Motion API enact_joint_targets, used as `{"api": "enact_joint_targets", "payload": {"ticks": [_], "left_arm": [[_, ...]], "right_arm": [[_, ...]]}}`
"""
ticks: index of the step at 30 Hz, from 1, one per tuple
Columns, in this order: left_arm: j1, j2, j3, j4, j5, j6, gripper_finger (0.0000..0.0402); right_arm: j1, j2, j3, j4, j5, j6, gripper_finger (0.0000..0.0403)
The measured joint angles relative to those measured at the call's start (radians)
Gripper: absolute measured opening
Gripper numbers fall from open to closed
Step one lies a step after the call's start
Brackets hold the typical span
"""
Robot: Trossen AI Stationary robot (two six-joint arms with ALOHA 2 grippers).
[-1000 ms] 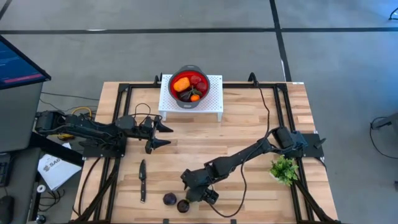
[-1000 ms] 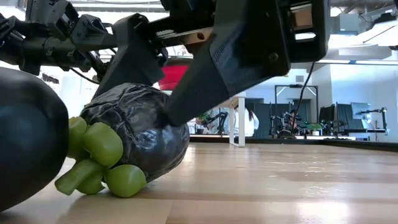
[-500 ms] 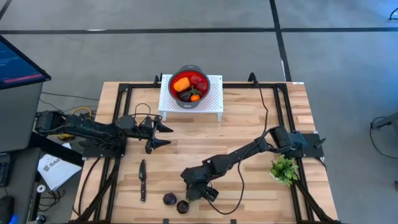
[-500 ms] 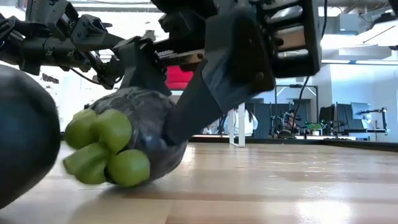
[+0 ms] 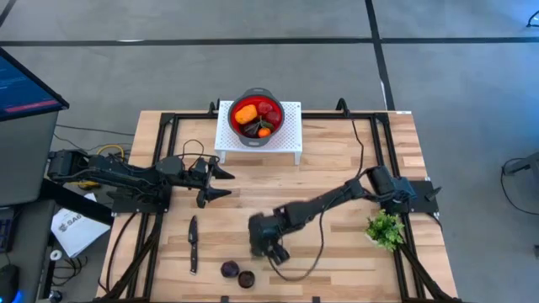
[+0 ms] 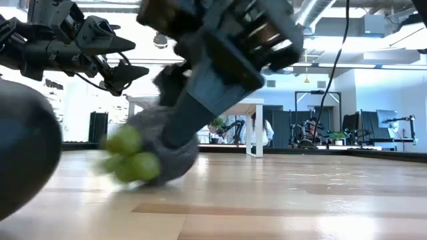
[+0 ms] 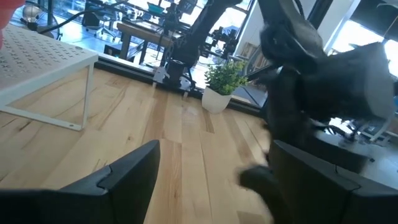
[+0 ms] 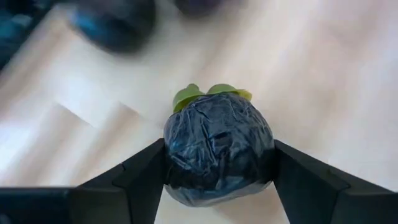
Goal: Pick & Place Fruit
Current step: Put the mangosteen into the red strainer bowl
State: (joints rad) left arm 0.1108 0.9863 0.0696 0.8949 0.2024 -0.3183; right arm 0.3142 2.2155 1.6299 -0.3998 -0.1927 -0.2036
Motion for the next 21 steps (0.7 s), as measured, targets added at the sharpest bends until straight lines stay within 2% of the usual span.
{"api": "enact_joint_targets", "payload": {"ticks": [3,5,9,16,21], "left_arm": [[0.0,0.0,0.0,0.001,0.0,0.0,0.0297],[0.0,0.0,0.0,0.003,0.0,0.0,0.0297],[-0.004,0.0,0.0,0.004,0.0,0.0,0.0297],[-0.056,0.0,0.0,0.053,0.003,0.075,0.0297],[-0.152,0.0,0.01,0.108,0.001,0.297,0.0297]], "right_arm": [[-0.04,-0.04,-0.007,-0.058,0.019,0.04,0.0247],[-0.065,-0.083,-0.065,-0.053,0.019,0.068,0.0242],[-0.103,-0.188,-0.267,0.12,0.047,0.156,0.0237],[-0.172,-0.375,-0.68,0.729,0.09,0.426,0.0237],[-0.208,-0.4,-0.88,1.225,0.09,0.543,0.0236]]}}
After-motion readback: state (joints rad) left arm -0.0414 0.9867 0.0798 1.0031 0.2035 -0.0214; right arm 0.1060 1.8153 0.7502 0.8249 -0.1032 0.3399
